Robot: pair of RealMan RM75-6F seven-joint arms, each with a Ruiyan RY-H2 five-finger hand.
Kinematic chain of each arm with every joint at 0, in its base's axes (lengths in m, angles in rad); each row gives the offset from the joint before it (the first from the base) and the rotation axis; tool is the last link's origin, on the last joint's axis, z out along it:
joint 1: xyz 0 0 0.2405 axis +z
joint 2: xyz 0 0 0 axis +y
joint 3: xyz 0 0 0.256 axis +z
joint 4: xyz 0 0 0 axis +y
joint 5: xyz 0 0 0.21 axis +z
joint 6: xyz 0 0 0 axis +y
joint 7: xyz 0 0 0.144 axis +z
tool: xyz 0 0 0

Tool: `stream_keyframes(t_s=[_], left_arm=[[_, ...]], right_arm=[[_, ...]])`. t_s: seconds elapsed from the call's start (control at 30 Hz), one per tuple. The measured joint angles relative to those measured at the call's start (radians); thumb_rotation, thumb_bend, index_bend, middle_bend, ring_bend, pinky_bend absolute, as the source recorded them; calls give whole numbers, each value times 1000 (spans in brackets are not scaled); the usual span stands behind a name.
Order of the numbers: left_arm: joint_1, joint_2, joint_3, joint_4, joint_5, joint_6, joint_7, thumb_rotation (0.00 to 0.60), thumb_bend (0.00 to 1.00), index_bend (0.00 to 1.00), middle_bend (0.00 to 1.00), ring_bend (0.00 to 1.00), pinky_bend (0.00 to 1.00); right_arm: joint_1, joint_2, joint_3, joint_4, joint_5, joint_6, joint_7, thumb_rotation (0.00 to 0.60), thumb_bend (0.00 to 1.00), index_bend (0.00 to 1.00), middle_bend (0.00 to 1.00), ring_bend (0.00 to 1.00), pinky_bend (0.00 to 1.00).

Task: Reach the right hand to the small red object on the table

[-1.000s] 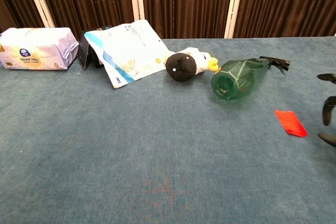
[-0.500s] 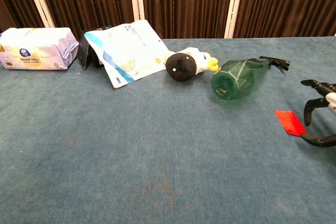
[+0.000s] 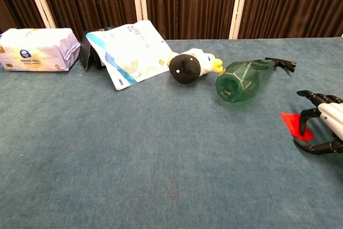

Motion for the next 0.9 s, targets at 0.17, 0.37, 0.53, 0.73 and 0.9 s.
stream_keyframes(t_s=[0.17,0.37,0.53,0.73,0.9], left_arm=[[0,-4,-12,9,-14,1,1,600,72,0,0,0,0],[-2,-11,-21,17,-26,-2,7,600,72,0,0,0,0],[-3,-17,-22,23,-32,-9,16,600,82,0,0,0,0],[-2,-24,-29,29,-37,-3,26,600,86,0,0,0,0],[-2,-25,-29,32,-39,-5,19,600,86,0,0,0,0]], right_arm=[[14,-10,7,24,7,-9,8,600,278,524,0,0,0],[34,-12,18,48,17,-24,21,600,281,528,0,0,0],[43,-7,24,57,24,-29,30,600,335,578,0,0,0],[46,-11,20,59,29,-31,30,600,373,677,37,0,0],[42,-13,8,54,30,-39,23,600,439,702,59,0,0]])
